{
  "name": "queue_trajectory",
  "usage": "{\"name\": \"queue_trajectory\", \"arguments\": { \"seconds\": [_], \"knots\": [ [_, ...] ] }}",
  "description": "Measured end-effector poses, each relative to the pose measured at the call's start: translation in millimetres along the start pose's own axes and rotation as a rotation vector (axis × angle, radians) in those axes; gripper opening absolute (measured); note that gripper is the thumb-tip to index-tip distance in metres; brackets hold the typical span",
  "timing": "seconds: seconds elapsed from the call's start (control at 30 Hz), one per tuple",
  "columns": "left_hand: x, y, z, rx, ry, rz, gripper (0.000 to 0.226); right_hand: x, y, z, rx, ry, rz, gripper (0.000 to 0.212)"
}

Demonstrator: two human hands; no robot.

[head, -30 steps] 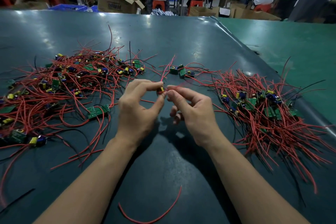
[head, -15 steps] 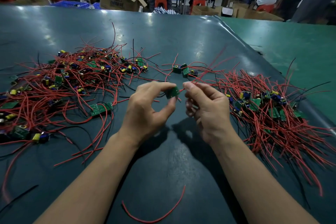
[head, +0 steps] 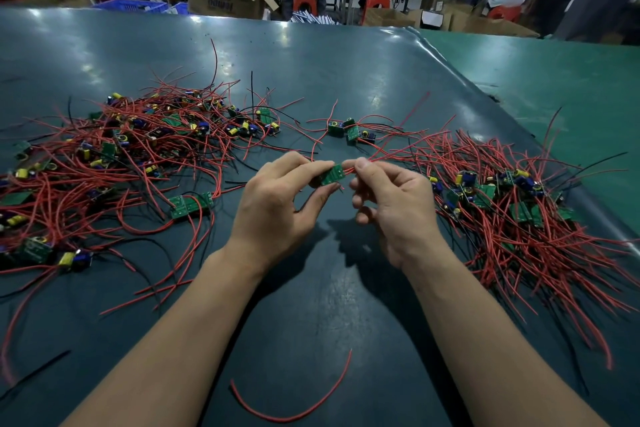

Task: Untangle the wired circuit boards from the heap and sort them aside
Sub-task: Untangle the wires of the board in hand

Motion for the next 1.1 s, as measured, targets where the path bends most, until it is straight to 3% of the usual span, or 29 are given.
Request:
{"name": "queue_trajectory", "arguments": {
  "seconds": [0.33, 0.4, 0.47, 0.53, 0.8, 0.97, 1.1],
  "knots": [
    [3, 2, 0, 0.004, -0.007, 0.005, 0.023, -28, -6, -14, -0.135, 0.356, -0.031, 0.02],
    [3, 2, 0, 0.007, -0.01, 0.009, 0.023, -31, -9, -12, -0.302, 0.443, 0.205, 0.018],
    [1, 1, 1, 0.011, -0.004, 0.01, 0.022, -32, -14, -7, -0.595, 0.518, 0.588, 0.012],
    [-2, 0, 1, 0.012, 0.003, 0.015, 0.022, -29, -13, -3, -0.771, 0.553, 0.748, 0.016],
    [3, 4, 2, 0.023, -0.022, 0.052, 0.022, -38, -10, -11, -0.58, 0.612, 0.507, 0.019],
    [1, 4, 2, 0.036, -0.023, 0.039, 0.023, -46, -4, -18, -0.347, 0.671, 0.161, 0.006],
    [-7, 0, 2, 0.038, 0.038, -0.018, 0.024, -59, -9, -19, -0.223, 0.82, -0.135, 0.012]
  ]
}}
Point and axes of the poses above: each hand's wrist, its own z-axis away from the middle knuckle, its own x-axis out of the palm, y = z × x, the point moved 2 cm from there along -z, towards the middle knuckle, and after that the axes turned 5 degrees about z, right-handed, at the moved point
